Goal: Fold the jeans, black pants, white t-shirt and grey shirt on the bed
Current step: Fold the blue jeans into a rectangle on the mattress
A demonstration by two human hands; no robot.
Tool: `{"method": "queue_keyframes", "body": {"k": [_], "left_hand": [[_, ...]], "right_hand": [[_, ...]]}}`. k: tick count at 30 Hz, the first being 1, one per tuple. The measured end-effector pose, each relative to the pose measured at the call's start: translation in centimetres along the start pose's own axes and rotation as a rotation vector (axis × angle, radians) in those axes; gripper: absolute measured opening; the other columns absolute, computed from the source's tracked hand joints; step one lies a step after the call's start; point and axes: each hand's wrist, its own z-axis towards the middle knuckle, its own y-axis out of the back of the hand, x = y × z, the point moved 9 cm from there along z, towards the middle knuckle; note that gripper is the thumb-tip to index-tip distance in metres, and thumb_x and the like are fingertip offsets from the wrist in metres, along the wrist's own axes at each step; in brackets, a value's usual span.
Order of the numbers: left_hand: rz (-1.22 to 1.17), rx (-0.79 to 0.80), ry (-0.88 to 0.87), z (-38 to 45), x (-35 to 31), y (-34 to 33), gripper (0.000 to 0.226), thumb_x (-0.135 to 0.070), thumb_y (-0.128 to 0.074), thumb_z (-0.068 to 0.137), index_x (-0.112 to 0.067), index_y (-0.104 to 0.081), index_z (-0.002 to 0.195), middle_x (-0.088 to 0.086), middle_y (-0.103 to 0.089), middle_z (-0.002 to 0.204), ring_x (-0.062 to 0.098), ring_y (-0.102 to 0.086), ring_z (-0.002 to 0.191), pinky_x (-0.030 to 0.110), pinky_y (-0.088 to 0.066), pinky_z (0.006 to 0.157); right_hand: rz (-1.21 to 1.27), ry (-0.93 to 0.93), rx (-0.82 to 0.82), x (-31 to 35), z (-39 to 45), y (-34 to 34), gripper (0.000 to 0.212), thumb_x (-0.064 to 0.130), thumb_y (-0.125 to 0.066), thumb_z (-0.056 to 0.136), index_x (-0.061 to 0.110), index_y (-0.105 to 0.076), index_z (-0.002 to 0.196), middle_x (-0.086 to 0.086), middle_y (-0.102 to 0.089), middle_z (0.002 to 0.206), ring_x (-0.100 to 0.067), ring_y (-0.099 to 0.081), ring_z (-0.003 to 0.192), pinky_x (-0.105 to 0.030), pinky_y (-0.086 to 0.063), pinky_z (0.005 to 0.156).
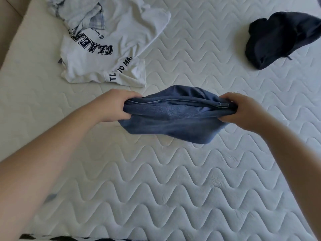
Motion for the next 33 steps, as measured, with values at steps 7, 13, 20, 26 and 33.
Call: {"method": "queue_keyframes", "body": {"k": [7,13,20,26,33], "left_hand": [[0.236,-0.329,-0.270,-3.4,-3.0,-6.3,0.072,-0.001,-0.077,0.063,-0.014,-0.060,0.131,0.007,-0.062,0.119,0.032,-0.058,0.102,0.042,-0.051,0.085],[0.321,-0.307,-0.300,-8.7,-1.9,-17.2,0.063,0.006,-0.046,0.071,-0.012,-0.063,0.129,0.011,-0.064,0.124,0.032,-0.063,0.109,0.041,-0.055,0.082],[0.476,-0.208,-0.143,-12.6,0.9,-23.8,0.075,0.011,-0.064,0.068,-0.008,-0.051,0.139,0.015,-0.052,0.140,0.033,-0.060,0.115,0.043,-0.053,0.087],[0.471,-0.098,0.014,-15.0,2.6,-26.1,0.062,-0.029,-0.049,0.088,-0.002,-0.044,0.143,0.014,-0.047,0.146,0.029,-0.049,0.132,0.046,-0.044,0.102],[-0.090,-0.363,0.389,-11.1,4.9,-20.6,0.039,-0.032,-0.049,0.099,-0.008,-0.056,0.127,0.015,-0.058,0.125,0.034,-0.054,0.114,0.043,-0.043,0.094]], "right_hand": [[-0.153,0.152,-0.393,-3.8,-6.6,-4.1,0.045,-0.008,-0.079,0.062,0.003,-0.065,0.103,-0.014,-0.057,0.105,-0.036,-0.046,0.096,-0.036,-0.036,0.081],[-0.275,0.196,-0.346,-8.4,-12.6,-12.8,0.041,-0.005,-0.081,0.062,0.010,-0.073,0.100,-0.012,-0.063,0.108,-0.038,-0.050,0.098,-0.049,-0.047,0.083],[-0.416,0.111,-0.158,-12.1,-17.0,-18.5,0.063,-0.011,-0.074,0.066,0.014,-0.068,0.123,-0.018,-0.062,0.124,-0.044,-0.060,0.107,-0.053,-0.051,0.084],[-0.330,0.079,-0.198,-12.1,-17.8,-18.3,0.044,0.002,-0.073,0.079,0.013,-0.068,0.122,-0.015,-0.060,0.130,-0.041,-0.058,0.113,-0.051,-0.049,0.090],[0.255,-0.441,-0.270,-15.7,-13.4,-17.5,0.051,0.030,-0.055,0.097,0.017,-0.041,0.145,-0.007,-0.041,0.146,-0.024,-0.040,0.134,-0.038,-0.031,0.113]]}}
